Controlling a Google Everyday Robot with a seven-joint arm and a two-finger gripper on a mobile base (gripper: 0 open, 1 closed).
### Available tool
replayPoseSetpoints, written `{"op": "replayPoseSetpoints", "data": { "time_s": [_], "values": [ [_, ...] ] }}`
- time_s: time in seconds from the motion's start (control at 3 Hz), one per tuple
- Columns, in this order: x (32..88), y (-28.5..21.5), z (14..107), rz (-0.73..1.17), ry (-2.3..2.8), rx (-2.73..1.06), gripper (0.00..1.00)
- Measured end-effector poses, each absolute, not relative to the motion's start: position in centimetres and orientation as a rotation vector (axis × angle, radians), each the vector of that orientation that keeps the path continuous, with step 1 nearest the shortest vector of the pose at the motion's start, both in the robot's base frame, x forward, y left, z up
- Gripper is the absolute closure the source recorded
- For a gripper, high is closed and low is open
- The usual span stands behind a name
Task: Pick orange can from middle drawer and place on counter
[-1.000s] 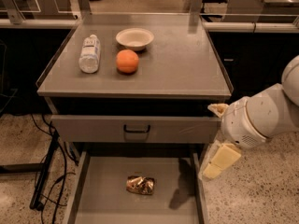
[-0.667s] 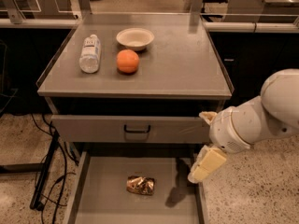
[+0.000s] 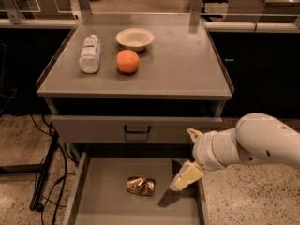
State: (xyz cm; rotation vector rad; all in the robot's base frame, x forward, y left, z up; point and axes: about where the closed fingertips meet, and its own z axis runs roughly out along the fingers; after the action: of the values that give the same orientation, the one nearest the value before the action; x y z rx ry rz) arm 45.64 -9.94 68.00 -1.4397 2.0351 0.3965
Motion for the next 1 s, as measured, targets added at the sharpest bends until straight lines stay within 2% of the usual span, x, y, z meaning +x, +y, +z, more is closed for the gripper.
{"op": "replayPoseSetpoints", "data": {
  "time_s": [0.33,1.0],
  "values": [
    [45.6,-9.9,68.0,0.397,2.035,-1.440,0.00],
    [43.0,-6.9,62.2,0.576,2.077,-1.451,0.00]
  ]
}}
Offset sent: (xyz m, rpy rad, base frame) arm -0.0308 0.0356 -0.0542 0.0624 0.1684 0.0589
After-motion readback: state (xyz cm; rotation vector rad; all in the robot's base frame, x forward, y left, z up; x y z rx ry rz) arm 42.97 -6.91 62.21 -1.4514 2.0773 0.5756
